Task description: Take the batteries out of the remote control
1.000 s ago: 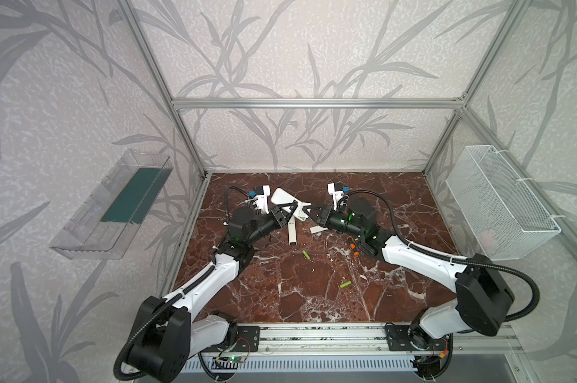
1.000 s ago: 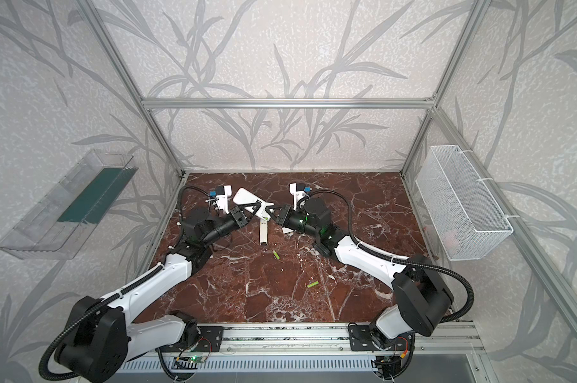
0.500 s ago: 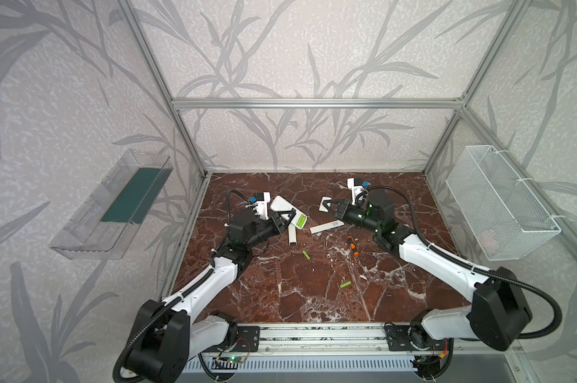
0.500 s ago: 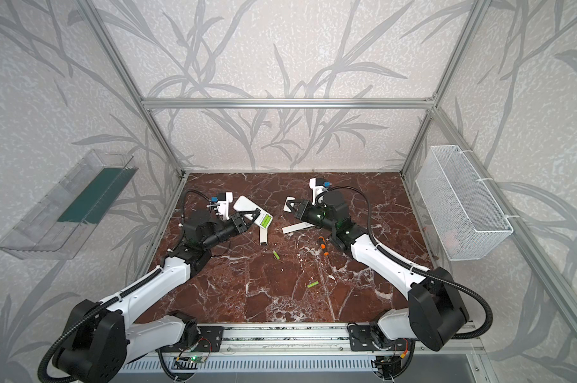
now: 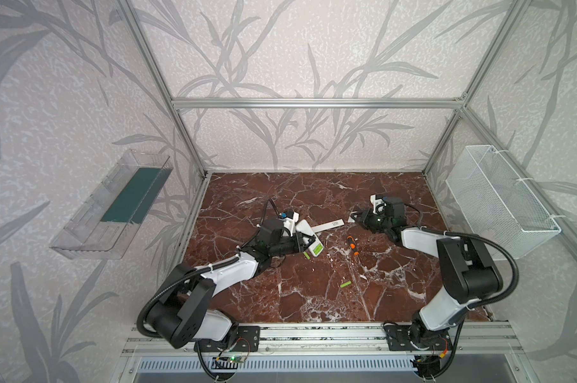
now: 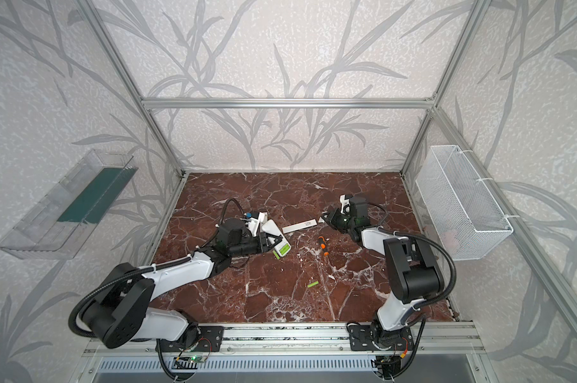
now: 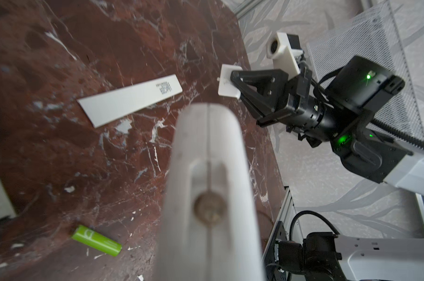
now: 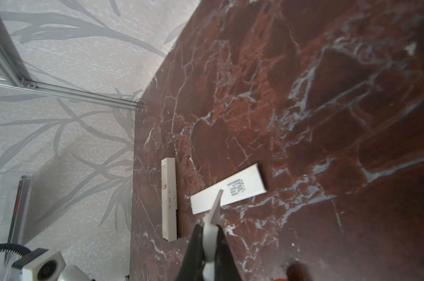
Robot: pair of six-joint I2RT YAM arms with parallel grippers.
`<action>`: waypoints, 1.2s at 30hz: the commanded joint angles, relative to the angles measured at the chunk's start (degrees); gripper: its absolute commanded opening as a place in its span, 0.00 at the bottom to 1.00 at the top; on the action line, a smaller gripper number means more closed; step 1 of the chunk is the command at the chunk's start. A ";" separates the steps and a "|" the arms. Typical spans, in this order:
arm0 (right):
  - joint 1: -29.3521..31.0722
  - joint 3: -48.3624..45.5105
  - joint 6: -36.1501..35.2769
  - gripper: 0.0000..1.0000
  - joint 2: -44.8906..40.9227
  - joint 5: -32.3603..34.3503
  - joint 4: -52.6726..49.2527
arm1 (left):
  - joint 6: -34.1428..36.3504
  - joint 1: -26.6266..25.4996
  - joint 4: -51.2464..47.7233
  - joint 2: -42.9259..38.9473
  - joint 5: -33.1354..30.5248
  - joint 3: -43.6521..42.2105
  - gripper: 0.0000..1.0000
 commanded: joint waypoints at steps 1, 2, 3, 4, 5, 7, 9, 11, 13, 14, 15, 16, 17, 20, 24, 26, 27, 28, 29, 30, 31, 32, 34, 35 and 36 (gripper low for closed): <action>-0.96 1.74 2.65 0.00 4.69 -5.82 8.49 | 2.34 -1.89 0.74 2.55 0.21 3.90 0.00; -1.36 2.01 3.77 0.00 6.66 -6.64 10.42 | 1.29 -1.99 2.29 3.67 0.84 3.91 0.00; -1.59 1.99 4.60 0.00 7.94 -7.19 12.21 | 0.49 -2.01 3.33 4.47 1.33 3.83 0.00; -1.92 1.93 5.62 0.00 9.57 -7.79 14.30 | -0.25 -1.94 4.42 5.00 1.48 3.64 0.00; -2.28 1.86 6.67 0.00 10.99 -8.31 15.79 | -0.53 -1.90 4.87 5.18 1.28 3.43 0.00; -2.81 1.45 7.88 0.00 13.11 -9.12 17.78 | -0.72 -1.92 5.00 4.71 0.32 2.84 0.00; -3.17 1.17 7.35 0.02 14.25 -9.20 17.79 | -0.47 -1.83 4.48 3.72 -0.71 2.18 0.00; -3.44 1.00 5.28 0.10 14.23 -8.23 15.29 | -0.32 -1.50 2.68 2.53 -1.48 1.77 0.00; -3.45 0.97 2.51 0.15 13.33 -6.69 10.90 | -0.35 -1.07 1.03 1.10 -2.10 1.07 0.00; -3.45 1.13 1.02 0.21 12.58 -5.62 8.07 | -0.53 -0.81 0.10 0.08 -2.55 0.59 0.00; -3.45 1.31 -0.27 0.28 11.82 -4.69 5.75 | -0.78 -0.52 -0.67 -1.00 -3.00 0.16 0.00; -3.45 1.50 -1.60 0.34 10.99 -3.63 3.18 | -0.96 -0.26 -1.62 -2.29 -3.49 -0.53 0.00; -3.45 1.80 -2.90 0.38 10.15 -2.71 0.59 | -1.15 0.13 -2.83 -3.63 -4.04 -1.18 0.00; -3.45 3.00 -5.86 0.43 8.57 -0.93 -5.24 | -0.95 0.88 -7.88 -8.51 -6.04 -2.73 0.00; -3.45 4.41 -8.81 0.43 6.94 1.02 -11.63 | -1.44 1.29 -13.49 -14.81 -9.31 -5.48 0.00; -3.37 5.44 -11.47 0.43 5.58 2.78 -16.22 | -2.93 1.57 -14.81 -17.72 -10.39 -7.95 0.00; -3.37 5.55 -12.12 0.44 4.60 3.75 -17.58 | -3.95 1.77 -15.04 -18.93 -10.68 -9.20 0.00; -3.36 5.47 -14.13 0.44 3.39 5.06 -18.78 | -5.37 1.85 -14.98 -20.12 -10.89 -10.82 0.00; -3.28 5.38 -15.30 0.44 2.14 6.06 -19.92 | -6.81 2.24 -14.91 -21.14 -10.74 -12.34 0.00; -3.27 5.44 -16.49 0.44 1.16 6.71 -21.09 | -7.93 2.73 -14.77 -21.93 -10.22 -13.81 0.00; -3.15 5.54 -17.76 0.45 0.20 7.41 -22.36 | -9.08 3.43 -14.30 -22.51 -9.26 -15.22 0.00; -3.03 5.70 -18.91 0.45 -0.85 8.14 -23.55 | -9.90 4.24 -13.52 -22.75 -7.87 -16.25 0.00; -2.63 5.97 -20.89 0.46 -1.85 9.53 -25.75 | -11.27 5.55 -11.73 -22.37 -5.34 -17.84 0.00; -2.38 5.99 -21.63 0.46 -3.82 10.08 -26.74 | -12.10 5.87 -10.41 -21.74 -4.19 -18.49 0.00; -2.02 5.99 -22.24 0.46 -4.55 10.53 -27.29 | -12.94 5.97 -8.60 -21.11 -3.45 -19.08 0.00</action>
